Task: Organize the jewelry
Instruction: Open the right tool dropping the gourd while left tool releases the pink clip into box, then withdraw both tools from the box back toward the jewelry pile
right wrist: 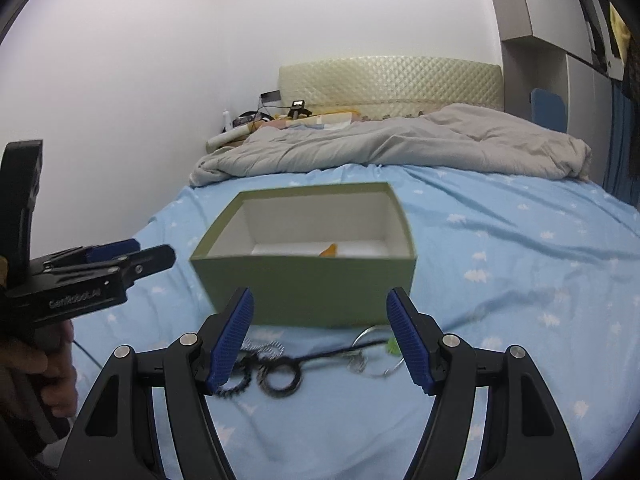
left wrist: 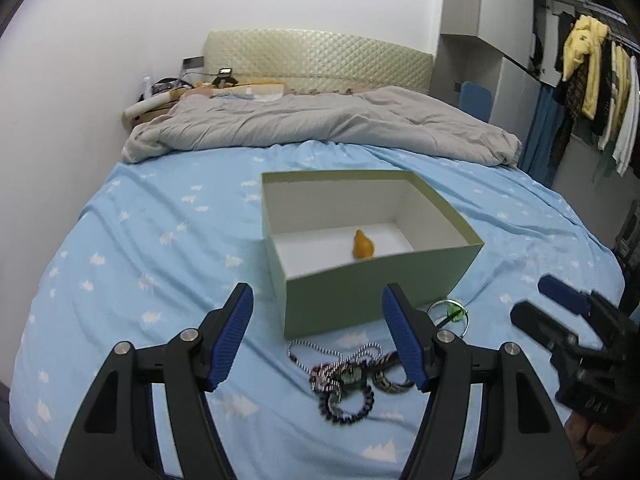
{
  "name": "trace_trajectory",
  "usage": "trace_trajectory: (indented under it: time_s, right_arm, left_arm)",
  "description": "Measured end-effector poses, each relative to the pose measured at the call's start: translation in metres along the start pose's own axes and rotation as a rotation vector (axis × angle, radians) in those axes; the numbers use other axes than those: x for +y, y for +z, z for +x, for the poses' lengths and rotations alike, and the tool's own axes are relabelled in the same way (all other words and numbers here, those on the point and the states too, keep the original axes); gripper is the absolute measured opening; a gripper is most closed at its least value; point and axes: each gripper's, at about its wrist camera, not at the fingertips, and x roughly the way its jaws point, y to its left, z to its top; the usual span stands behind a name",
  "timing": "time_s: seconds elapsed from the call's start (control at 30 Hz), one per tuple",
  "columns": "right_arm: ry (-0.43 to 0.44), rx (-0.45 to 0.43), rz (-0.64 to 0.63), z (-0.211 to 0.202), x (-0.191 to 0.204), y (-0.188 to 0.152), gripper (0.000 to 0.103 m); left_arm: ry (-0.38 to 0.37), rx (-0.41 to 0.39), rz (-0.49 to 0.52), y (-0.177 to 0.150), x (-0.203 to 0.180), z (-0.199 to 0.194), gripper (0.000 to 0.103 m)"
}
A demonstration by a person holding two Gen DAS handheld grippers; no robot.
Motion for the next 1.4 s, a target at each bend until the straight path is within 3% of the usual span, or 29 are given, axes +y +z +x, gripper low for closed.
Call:
trace_trajectory:
  time_s: [0.13,0.47,0.67,0.93,1.03,1.4]
  right_arm:
    - [-0.002,0.003,0.018,-0.014,0.002,-0.016,0.067]
    - [-0.021,0.111,0.060,-0.053,0.003,-0.072,0.067]
    - [-0.014,0.125,0.056,-0.061,0.009,-0.085,0.067]
    - [0.007,0.160,0.015,-0.036,0.016,-0.089,0.067]
    - [0.014,0.167,0.021,-0.023,0.015,-0.089,0.066]
    - [-0.073,0.158,0.029,0.018,-0.018,-0.078,0.063]
  left_arm:
    - [-0.006,0.010,-0.047,-0.020,0.003,-0.013,0.067]
    - [-0.017,0.054,-0.148,-0.079,0.006,-0.052,0.067]
    - [-0.031,0.064,-0.147,-0.096,0.005,-0.058,0.067]
    - [-0.072,0.080,-0.140,-0.102,0.009,-0.036,0.066]
    - [-0.089,0.095,-0.122,-0.101,0.009,-0.021,0.061]
    - [-0.170,0.153,-0.080,-0.097,0.000,0.024,0.049]
